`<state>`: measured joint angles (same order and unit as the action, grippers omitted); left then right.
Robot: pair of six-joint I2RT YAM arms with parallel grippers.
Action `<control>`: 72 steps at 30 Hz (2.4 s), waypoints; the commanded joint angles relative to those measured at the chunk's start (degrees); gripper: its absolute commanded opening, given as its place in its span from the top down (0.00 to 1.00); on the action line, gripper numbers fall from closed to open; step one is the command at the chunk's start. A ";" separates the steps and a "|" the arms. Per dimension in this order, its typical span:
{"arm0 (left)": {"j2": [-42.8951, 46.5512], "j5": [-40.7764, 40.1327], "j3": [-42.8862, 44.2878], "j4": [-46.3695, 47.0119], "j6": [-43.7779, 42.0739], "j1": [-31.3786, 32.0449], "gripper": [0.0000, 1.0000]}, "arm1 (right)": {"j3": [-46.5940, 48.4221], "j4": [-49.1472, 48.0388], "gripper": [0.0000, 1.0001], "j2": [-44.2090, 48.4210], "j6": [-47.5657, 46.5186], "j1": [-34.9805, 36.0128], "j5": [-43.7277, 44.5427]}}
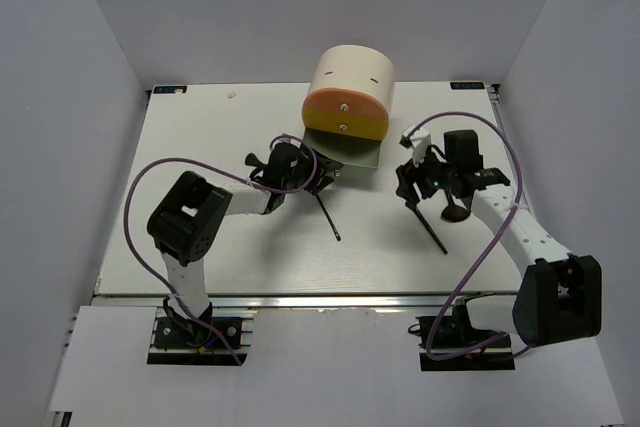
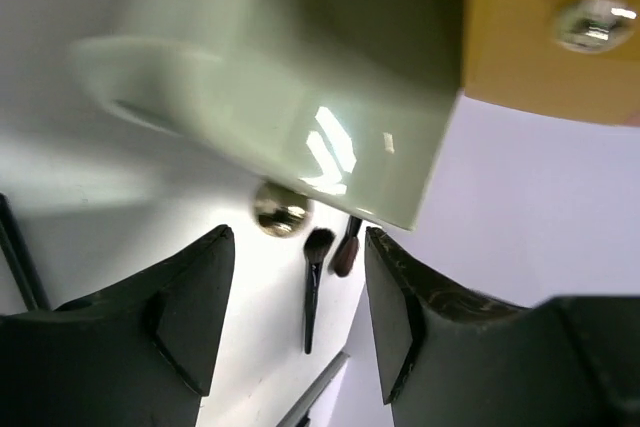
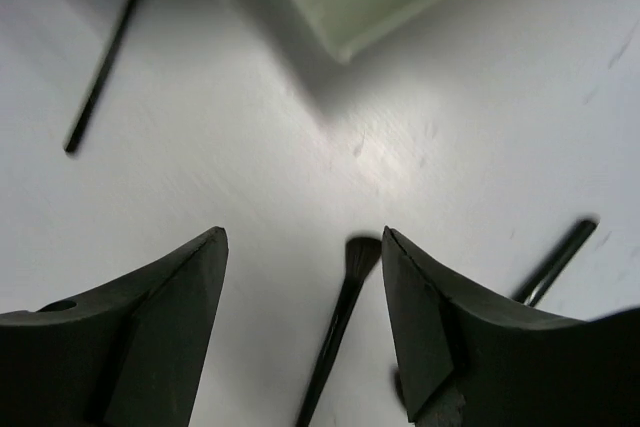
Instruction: Organize the makeup
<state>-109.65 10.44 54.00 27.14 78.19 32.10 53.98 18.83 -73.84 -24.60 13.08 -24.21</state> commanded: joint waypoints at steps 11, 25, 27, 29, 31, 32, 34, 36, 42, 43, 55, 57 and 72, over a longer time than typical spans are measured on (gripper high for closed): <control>26.14 -15.52 0.67 -27.56 -19.29 0.25 0.20 | -9.41 11.76 0.30 -1.65 -0.01 -1.22 17.17; 46.45 -24.24 -8.99 -40.84 -24.05 -9.33 0.02 | -9.06 7.10 0.50 -12.99 -0.18 -1.22 21.39; 48.29 -24.24 -10.05 -41.28 -24.23 -10.47 0.02 | -9.94 6.22 0.53 -13.87 -0.80 -1.22 21.83; 49.26 -24.06 -10.84 -41.72 -23.97 -10.91 0.02 | -11.16 5.52 0.58 -14.31 -1.50 -1.22 22.01; 50.05 -23.80 -11.98 -41.46 -23.61 -11.27 0.02 | -11.96 5.17 0.63 -14.57 -1.85 -1.22 21.75; 50.14 -23.27 -12.42 -41.37 -23.18 -11.35 0.02 | -12.83 5.08 0.67 -14.57 -2.38 -1.22 21.48; 49.88 -23.01 -13.13 -41.20 -22.56 -11.53 0.02 | -13.54 5.34 0.74 -14.05 -2.91 -1.13 20.52; 49.36 -22.30 -13.48 -41.02 -21.77 -11.62 0.03 | -13.90 6.04 0.84 -12.48 -4.14 -1.13 19.21; 46.89 -20.81 -13.31 -40.85 -20.62 -12.41 0.05 | -8.21 11.04 1.00 -5.02 -11.06 -1.13 9.92; 46.72 -20.63 -13.22 -40.59 -20.62 -12.50 0.05 | -6.62 14.71 1.00 -3.86 -12.91 -1.13 7.27; 43.73 -17.82 -13.30 -38.12 -19.84 -13.81 0.07 | 11.14 13.37 1.00 1.26 -24.73 11.07 -9.12; 42.68 -16.77 -13.22 -37.77 -19.48 -13.90 0.07 | 14.21 5.80 1.00 -3.39 -19.80 14.84 -2.97; 39.42 -12.81 -13.04 -36.10 -17.72 -14.17 0.10 | 36.20 2.26 0.93 -31.61 -28.04 18.47 9.87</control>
<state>-69.93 -3.66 40.64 -10.50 60.03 18.20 87.18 22.17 -104.42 -48.82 31.51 -17.06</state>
